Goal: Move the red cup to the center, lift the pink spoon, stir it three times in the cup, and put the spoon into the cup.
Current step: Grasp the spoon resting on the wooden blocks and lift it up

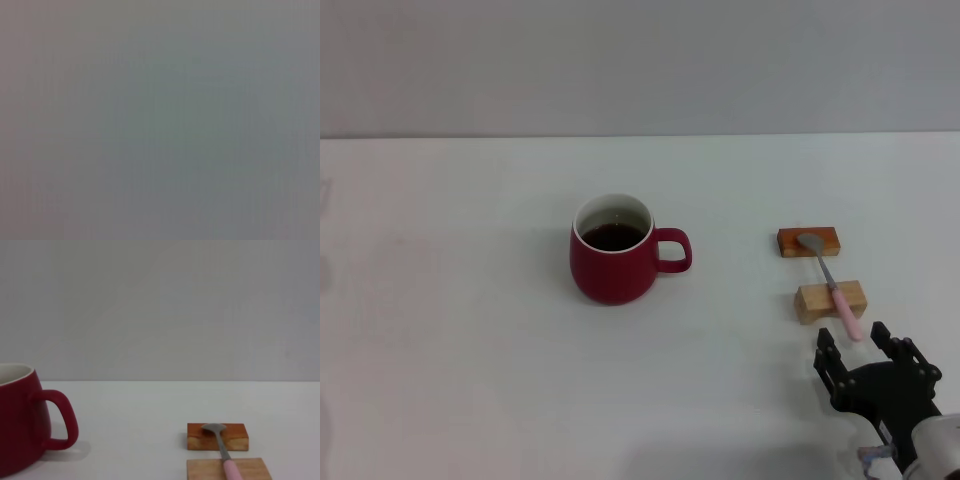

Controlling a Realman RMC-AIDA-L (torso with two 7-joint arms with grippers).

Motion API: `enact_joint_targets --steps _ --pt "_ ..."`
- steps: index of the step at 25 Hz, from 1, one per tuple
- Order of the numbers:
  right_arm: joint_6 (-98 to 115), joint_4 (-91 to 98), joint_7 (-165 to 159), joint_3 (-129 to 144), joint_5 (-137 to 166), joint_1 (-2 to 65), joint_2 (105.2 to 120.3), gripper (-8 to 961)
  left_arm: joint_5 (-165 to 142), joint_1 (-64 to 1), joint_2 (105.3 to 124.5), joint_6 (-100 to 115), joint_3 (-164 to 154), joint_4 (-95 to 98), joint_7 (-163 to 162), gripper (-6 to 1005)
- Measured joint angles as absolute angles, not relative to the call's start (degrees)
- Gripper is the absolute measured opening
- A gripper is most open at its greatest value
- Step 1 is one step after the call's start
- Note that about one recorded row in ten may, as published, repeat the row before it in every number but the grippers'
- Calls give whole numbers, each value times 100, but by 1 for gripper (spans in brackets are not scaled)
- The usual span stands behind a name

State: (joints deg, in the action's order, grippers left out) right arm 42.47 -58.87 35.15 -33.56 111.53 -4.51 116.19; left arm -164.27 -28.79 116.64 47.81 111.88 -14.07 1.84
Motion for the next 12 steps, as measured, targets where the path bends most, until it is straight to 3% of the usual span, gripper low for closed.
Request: enact_joint_targets --steps 12 --pt "3986 -5777 3515 -3553 11153 -220 11622 619 -16426 -2888 11664 4781 11189 -1406 182 843"
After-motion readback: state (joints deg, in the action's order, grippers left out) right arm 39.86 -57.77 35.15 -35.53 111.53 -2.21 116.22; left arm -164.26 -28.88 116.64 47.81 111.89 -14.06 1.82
